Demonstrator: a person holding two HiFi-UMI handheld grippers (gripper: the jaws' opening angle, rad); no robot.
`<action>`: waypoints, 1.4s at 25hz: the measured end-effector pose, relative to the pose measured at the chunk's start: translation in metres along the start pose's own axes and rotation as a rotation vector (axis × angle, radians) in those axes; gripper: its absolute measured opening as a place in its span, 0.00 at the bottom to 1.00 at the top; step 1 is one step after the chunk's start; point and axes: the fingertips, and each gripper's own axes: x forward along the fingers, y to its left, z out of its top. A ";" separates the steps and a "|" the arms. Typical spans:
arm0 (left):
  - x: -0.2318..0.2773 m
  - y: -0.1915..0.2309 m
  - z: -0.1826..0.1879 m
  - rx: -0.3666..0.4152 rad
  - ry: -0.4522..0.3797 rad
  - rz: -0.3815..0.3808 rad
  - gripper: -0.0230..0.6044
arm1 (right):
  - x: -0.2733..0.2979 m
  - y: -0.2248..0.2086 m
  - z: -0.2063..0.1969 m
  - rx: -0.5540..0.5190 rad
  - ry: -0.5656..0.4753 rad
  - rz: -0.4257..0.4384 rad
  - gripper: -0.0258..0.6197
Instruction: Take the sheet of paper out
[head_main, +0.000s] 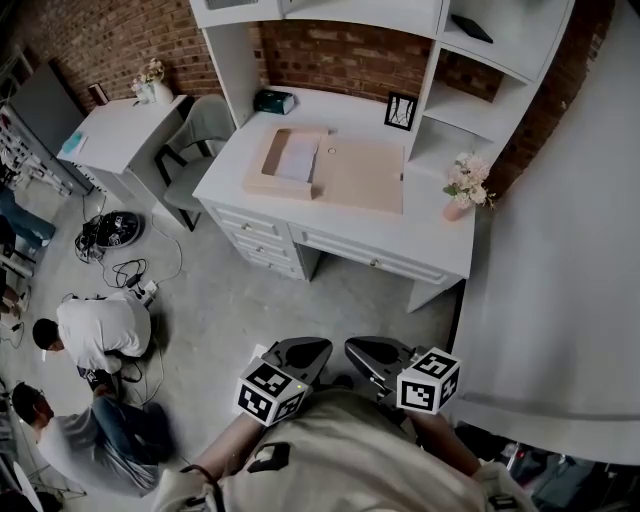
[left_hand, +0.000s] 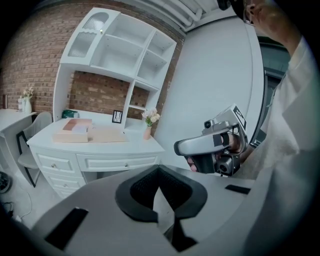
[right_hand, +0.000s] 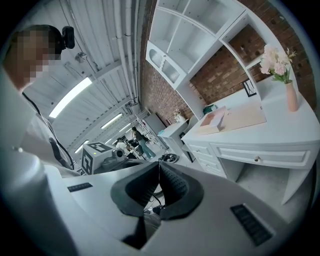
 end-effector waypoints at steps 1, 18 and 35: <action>0.002 0.001 0.002 0.001 -0.001 -0.007 0.06 | 0.000 -0.002 0.002 0.000 -0.003 -0.007 0.08; 0.010 0.049 0.038 -0.002 -0.051 -0.039 0.06 | 0.029 -0.024 0.039 -0.043 0.016 -0.079 0.08; -0.001 0.116 0.061 -0.029 -0.106 -0.043 0.06 | 0.085 -0.031 0.069 -0.083 0.049 -0.122 0.08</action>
